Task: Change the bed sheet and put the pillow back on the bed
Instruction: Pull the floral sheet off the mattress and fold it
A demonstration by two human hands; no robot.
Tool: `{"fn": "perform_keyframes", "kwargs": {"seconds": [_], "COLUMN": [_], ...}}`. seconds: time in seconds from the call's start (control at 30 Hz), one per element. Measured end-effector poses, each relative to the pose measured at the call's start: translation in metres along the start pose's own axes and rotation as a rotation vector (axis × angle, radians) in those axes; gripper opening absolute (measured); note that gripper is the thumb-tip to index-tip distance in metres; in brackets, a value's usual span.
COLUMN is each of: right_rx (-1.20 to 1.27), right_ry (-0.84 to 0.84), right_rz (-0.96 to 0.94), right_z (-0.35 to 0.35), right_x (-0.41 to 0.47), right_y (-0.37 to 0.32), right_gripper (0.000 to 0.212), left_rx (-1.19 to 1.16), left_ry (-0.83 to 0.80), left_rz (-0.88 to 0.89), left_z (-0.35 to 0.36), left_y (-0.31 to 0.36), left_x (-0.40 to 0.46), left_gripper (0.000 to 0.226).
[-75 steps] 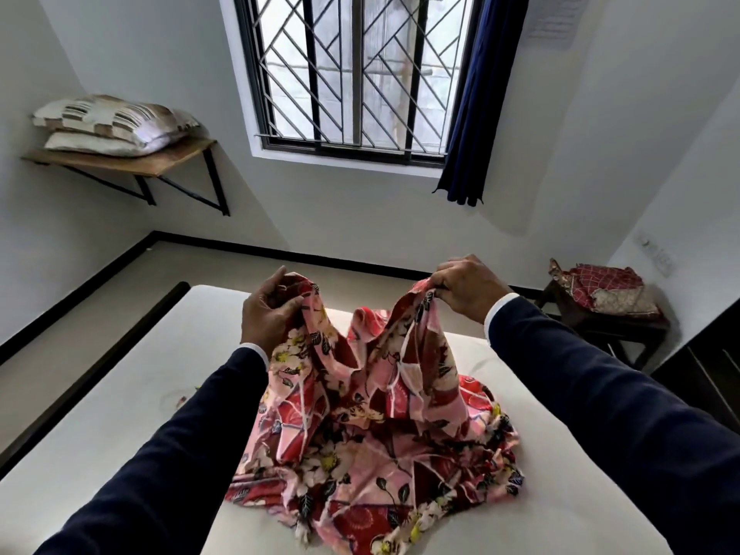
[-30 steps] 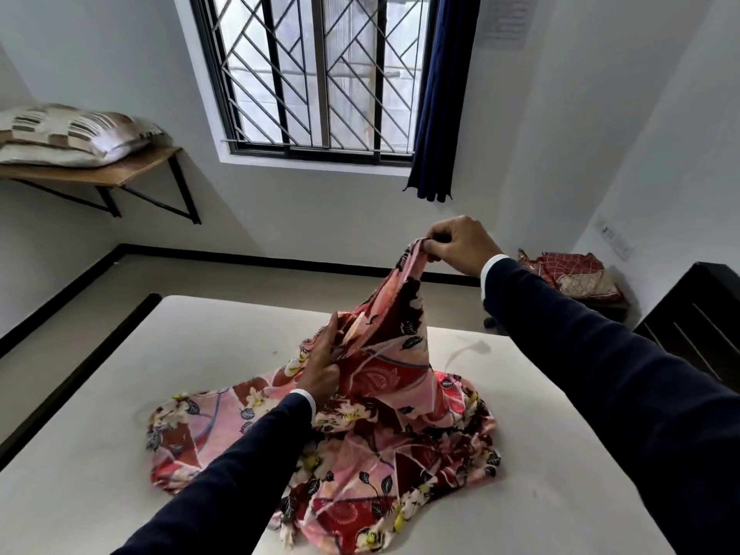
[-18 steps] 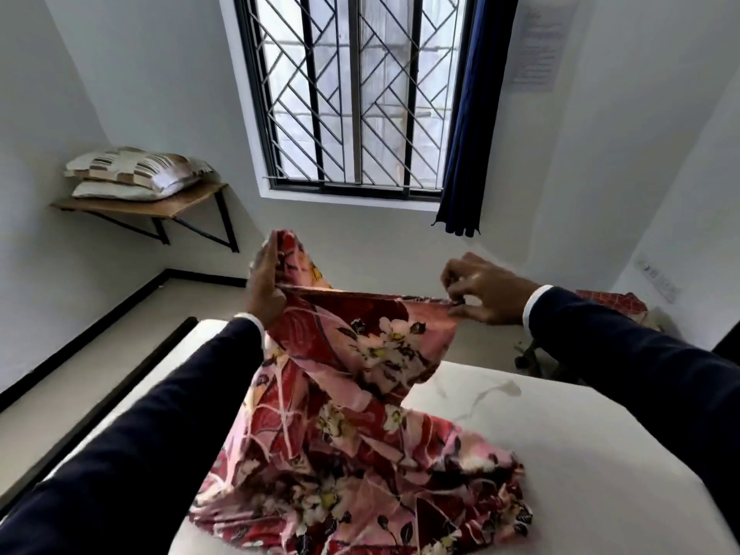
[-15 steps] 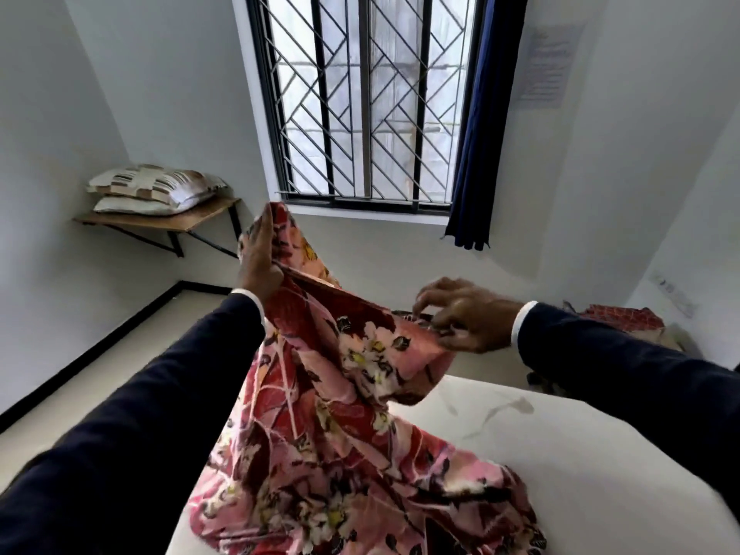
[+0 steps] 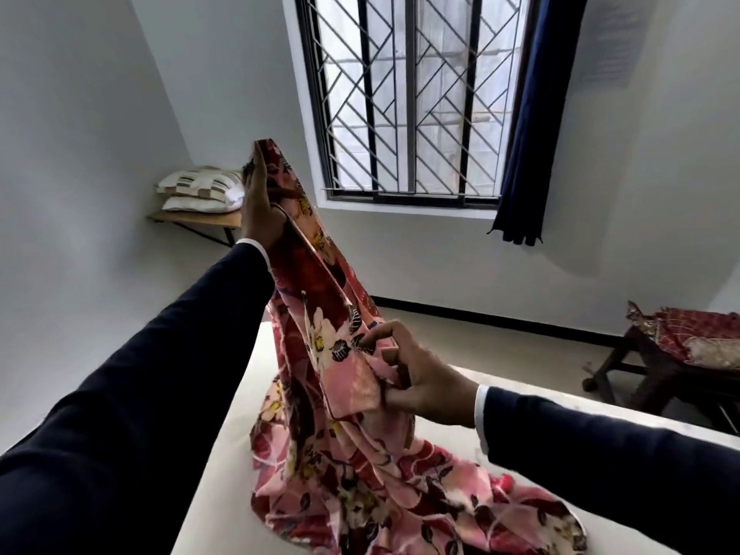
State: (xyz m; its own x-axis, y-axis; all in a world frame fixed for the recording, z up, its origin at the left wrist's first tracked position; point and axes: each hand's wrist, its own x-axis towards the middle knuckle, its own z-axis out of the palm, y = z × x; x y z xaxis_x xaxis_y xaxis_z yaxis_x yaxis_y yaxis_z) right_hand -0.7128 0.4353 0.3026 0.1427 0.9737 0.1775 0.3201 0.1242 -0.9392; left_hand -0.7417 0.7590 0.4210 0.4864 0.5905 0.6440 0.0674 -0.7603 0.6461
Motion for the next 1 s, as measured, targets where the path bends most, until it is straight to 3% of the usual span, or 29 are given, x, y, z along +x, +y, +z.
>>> {"fn": "perform_keyframes", "kwargs": {"seconds": [0.07, 0.13, 0.2, 0.27, 0.33, 0.43, 0.5, 0.6, 0.73, 0.83, 1.0], "right_rx": [0.192, 0.275, 0.154, -0.132, -0.561, -1.195, -1.366, -1.451, -1.796, -1.848, -1.73], "right_ry": [0.05, -0.071, -0.233, -0.318, -0.346, -0.484, -0.517, -0.413, -0.327, -0.358, -0.391], "right_rz": [0.122, 0.234, 0.269, 0.228, 0.057, -0.268, -0.426, -0.51, -0.616, -0.715, -0.569], "right_z": [0.011, 0.017, 0.02, 0.027, 0.033, 0.037, 0.034, 0.018, -0.022, -0.029, -0.011], "right_x": [-0.002, -0.004, -0.005, -0.001, 0.004, 0.009, 0.012, 0.023, 0.046, 0.06, 0.07], "right_y": [0.017, 0.031, 0.044, 0.056, 0.071, 0.1, 0.108, 0.111, 0.119, 0.133, 0.125], "right_gripper": [0.07, 0.077, 0.073, 0.058, 0.047, 0.055, 0.065, 0.059, 0.049, 0.042, 0.026], "left_rx": [-0.037, -0.058, -0.096, -0.134, -0.15, -0.163, -0.191, -0.213, -0.169, -0.129, -0.041], "left_ry": [0.006, 0.008, -0.011, -0.032, -0.03, -0.009, -0.025, -0.033, 0.001, 0.028, 0.018], "left_rz": [-0.025, -0.027, -0.025, -0.022, -0.011, -0.031, 0.001, 0.026, -0.032, -0.035, 0.0], "left_z": [-0.004, -0.006, -0.008, -0.01, -0.014, -0.02, -0.025, -0.037, -0.046, -0.05, -0.06], "left_y": [-0.002, 0.0, 0.003, 0.006, 0.012, 0.03, 0.042, 0.036, 0.027, 0.023, -0.012], "left_x": [-0.001, -0.006, -0.011, -0.013, -0.016, -0.024, -0.031, -0.028, -0.028, -0.035, -0.03], "left_gripper": [0.104, 0.104, 0.105, 0.106, 0.105, 0.098, 0.093, 0.096, 0.1, 0.101, 0.115]}}
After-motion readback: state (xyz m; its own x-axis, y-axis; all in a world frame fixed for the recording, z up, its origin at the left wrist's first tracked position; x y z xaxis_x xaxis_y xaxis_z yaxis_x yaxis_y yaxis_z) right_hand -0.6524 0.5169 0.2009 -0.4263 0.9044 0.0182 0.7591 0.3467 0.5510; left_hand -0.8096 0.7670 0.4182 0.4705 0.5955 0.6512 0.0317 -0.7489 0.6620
